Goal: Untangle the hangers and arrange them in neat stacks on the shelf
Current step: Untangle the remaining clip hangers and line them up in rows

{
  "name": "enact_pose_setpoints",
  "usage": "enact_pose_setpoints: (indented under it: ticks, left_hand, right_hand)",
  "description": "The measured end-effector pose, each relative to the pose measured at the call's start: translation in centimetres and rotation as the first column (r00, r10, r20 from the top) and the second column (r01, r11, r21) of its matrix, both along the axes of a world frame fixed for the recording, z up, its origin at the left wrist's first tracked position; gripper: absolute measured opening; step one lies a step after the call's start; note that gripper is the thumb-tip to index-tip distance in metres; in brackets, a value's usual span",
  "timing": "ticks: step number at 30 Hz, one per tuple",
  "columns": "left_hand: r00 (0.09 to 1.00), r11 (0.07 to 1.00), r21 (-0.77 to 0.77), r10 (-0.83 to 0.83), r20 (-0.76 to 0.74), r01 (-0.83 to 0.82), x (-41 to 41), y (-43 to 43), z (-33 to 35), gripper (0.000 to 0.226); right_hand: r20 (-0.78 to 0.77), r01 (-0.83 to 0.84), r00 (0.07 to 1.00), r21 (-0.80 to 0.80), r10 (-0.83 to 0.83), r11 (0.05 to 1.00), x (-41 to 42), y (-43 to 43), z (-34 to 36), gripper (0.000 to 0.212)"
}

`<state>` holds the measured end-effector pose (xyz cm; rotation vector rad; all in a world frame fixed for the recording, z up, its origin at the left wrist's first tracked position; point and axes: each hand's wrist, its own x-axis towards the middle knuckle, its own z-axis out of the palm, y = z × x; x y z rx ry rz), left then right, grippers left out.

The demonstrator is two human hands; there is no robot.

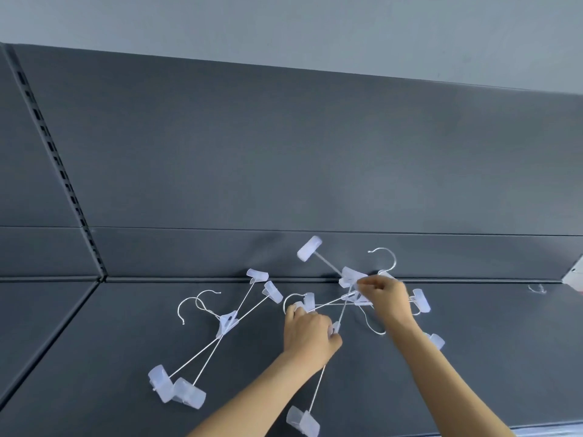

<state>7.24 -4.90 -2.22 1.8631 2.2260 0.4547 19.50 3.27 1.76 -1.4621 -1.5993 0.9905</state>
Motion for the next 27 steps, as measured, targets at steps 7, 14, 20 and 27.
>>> enact_pose_setpoints:
  ticks: [7, 14, 20, 27]
  left_hand:
    - [0.996, 0.994, -0.083, 0.07, -0.055, -0.074, -3.3, -1.0, -1.5, 0.03]
    - [0.997, 0.993, 0.09, 0.072, -0.033, -0.069, -5.6, -2.9, -2.4, 0.039]
    - [0.905, 0.891, 0.194, 0.424, -0.04, -0.41, -11.3, -6.4, -1.9, 0.023]
    - [0.9, 0.888, -0.221, 0.429, 0.08, -0.404, -14.2, -7.4, -3.1, 0.027]
  right_hand:
    - [0.109, 0.109, 0.988, -0.009, -0.108, 0.994, 3.5, -0.1, -0.8, 0.013]
    - [0.225, 0.152, 0.966, -0.101, -0.127, 0.983, 5.6, -1.3, -4.3, 0.011]
    - [0.235, 0.142, 0.966, -0.116, -0.112, 0.983, 5.7, -2.0, -5.6, 0.014]
    - [0.232, 0.19, 0.958, -0.063, -0.171, 0.98, 4.1, -2.7, -6.6, 0.027]
